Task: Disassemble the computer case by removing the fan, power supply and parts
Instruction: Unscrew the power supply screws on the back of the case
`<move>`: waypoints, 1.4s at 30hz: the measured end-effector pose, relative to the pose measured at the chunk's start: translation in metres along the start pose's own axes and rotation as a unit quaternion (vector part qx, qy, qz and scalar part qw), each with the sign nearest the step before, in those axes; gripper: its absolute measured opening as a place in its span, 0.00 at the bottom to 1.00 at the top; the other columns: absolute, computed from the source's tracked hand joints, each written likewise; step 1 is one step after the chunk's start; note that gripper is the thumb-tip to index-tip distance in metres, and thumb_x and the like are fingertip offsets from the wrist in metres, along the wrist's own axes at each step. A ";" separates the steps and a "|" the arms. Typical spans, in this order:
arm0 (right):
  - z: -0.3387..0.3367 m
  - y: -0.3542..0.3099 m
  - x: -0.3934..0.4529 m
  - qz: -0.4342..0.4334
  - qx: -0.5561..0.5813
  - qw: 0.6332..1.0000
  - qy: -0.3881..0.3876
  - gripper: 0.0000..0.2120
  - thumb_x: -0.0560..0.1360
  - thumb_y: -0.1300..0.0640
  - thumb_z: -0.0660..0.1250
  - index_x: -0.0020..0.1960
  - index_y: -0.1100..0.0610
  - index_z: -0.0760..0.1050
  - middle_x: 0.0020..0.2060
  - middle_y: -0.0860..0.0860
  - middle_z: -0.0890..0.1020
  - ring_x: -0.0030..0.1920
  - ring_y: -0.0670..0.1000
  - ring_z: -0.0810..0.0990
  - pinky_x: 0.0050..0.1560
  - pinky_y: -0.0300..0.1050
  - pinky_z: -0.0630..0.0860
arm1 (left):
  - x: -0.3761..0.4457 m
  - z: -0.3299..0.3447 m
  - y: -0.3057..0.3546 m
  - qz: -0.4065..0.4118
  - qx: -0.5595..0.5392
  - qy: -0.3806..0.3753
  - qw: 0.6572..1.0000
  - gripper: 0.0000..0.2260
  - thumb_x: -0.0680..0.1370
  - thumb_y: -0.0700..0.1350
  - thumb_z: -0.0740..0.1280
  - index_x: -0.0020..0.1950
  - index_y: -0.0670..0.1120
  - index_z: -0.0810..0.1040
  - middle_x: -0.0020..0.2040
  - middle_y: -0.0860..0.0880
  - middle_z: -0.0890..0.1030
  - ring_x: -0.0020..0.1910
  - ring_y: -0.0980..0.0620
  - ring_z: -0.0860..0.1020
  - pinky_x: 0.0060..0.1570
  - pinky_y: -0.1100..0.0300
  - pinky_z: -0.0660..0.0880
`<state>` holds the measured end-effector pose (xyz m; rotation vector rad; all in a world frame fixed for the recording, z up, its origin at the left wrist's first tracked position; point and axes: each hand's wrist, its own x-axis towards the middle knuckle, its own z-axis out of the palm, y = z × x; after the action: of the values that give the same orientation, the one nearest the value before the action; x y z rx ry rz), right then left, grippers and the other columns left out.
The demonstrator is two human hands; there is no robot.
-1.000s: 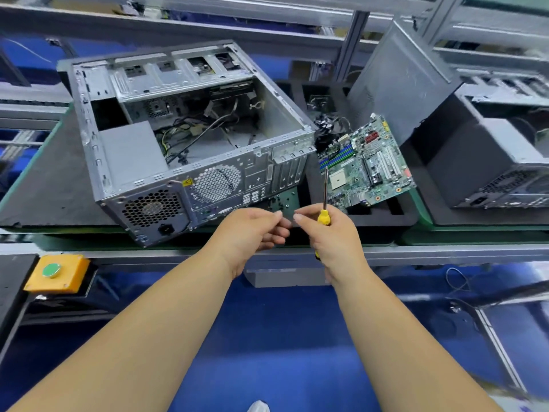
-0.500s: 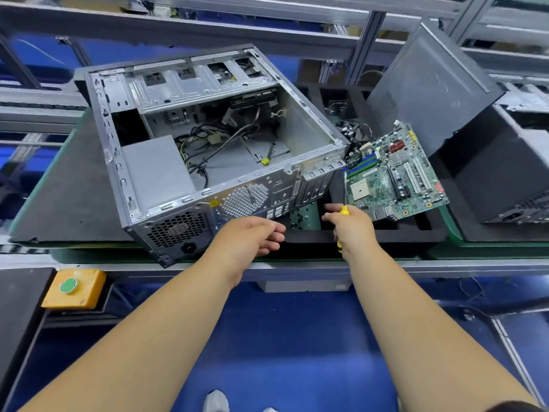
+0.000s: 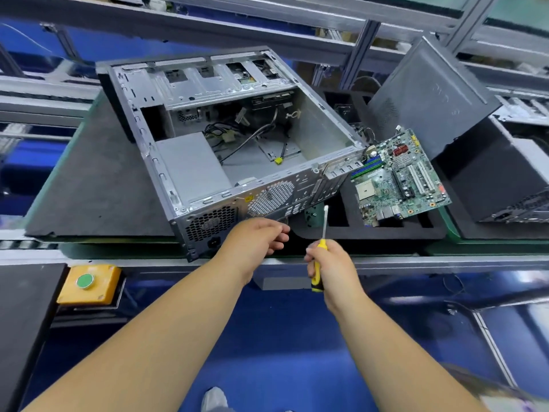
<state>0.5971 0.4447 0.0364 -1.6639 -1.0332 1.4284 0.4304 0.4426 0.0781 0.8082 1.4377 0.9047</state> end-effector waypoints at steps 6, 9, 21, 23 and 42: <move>0.024 0.014 -0.020 0.029 -0.037 0.993 -0.106 0.09 0.68 0.50 0.60 0.41 0.54 0.75 0.31 0.51 0.77 0.29 0.49 0.71 0.30 0.44 0.63 | -0.012 -0.006 -0.024 -0.078 -0.010 0.083 0.993 0.12 0.82 0.40 0.59 0.46 0.46 0.82 0.42 0.49 0.82 0.39 0.55 0.78 0.42 0.62 0.74; 0.027 0.020 -0.023 0.024 -0.075 0.985 -0.154 0.09 0.73 0.53 0.58 0.46 0.52 0.76 0.33 0.47 0.79 0.31 0.47 0.73 0.30 0.43 0.65 | -0.015 -0.002 -0.031 -0.137 -0.032 0.132 0.981 0.11 0.82 0.40 0.59 0.44 0.46 0.79 0.42 0.49 0.80 0.40 0.54 0.76 0.45 0.60 0.74; 0.025 0.025 -0.026 -0.021 -0.136 0.950 -0.281 0.09 0.83 0.51 0.55 0.57 0.45 0.74 0.31 0.46 0.82 0.28 0.47 0.78 0.33 0.42 0.70 | -0.029 0.008 -0.055 -0.083 -0.205 0.249 0.943 0.10 0.80 0.40 0.65 0.61 0.44 0.78 0.56 0.46 0.82 0.56 0.50 0.80 0.50 0.63 0.76; 0.026 0.025 -0.022 -0.023 -0.135 0.945 -0.296 0.10 0.83 0.50 0.55 0.59 0.46 0.74 0.29 0.47 0.81 0.26 0.47 0.77 0.32 0.43 0.71 | -0.026 0.010 -0.052 -0.087 -0.231 0.264 0.932 0.08 0.81 0.42 0.63 0.59 0.45 0.77 0.57 0.46 0.82 0.57 0.51 0.80 0.52 0.62 0.75; 0.044 0.024 -0.013 -0.006 -0.135 0.944 -0.302 0.12 0.82 0.52 0.56 0.58 0.50 0.77 0.25 0.47 0.76 0.22 0.47 0.68 0.33 0.44 0.68 | -0.010 0.000 -0.053 -0.100 -0.318 0.241 0.912 0.08 0.83 0.42 0.60 0.47 0.45 0.77 0.48 0.49 0.82 0.56 0.52 0.77 0.61 0.57 0.72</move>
<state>0.5559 0.4227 0.0146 -1.4115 -1.6318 1.9175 0.4327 0.4094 0.0361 -0.0625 1.4666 1.3690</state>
